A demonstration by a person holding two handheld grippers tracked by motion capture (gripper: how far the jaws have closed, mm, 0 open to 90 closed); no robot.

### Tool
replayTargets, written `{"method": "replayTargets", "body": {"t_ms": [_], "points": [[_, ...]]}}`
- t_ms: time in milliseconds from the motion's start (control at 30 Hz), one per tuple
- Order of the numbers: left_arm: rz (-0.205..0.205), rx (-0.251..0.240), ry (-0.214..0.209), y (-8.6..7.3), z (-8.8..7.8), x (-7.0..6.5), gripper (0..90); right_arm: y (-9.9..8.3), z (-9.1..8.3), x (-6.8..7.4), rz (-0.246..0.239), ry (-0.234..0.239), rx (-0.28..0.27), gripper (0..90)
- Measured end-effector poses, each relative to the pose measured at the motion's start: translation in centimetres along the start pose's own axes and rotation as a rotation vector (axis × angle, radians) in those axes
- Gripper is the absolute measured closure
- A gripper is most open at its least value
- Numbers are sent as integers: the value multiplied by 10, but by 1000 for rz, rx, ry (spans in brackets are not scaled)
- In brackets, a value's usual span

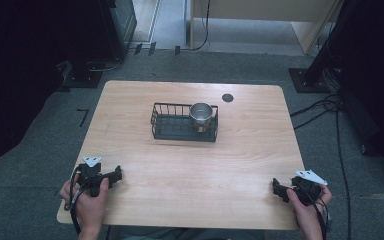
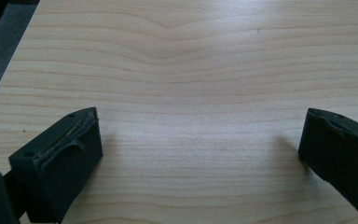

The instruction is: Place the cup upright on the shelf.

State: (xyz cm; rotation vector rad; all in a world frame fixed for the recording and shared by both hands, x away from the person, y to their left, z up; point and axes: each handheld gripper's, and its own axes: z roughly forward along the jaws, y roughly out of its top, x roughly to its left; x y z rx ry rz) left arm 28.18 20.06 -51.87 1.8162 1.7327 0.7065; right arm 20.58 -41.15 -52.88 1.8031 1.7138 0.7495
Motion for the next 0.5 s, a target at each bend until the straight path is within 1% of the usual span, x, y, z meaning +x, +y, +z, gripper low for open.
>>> {"method": "replayTargets", "body": {"t_ms": [500], "points": [[0, 0, 0, 0, 0, 0, 0, -3, -3, -1, -13, 11, -1, 0]]}}
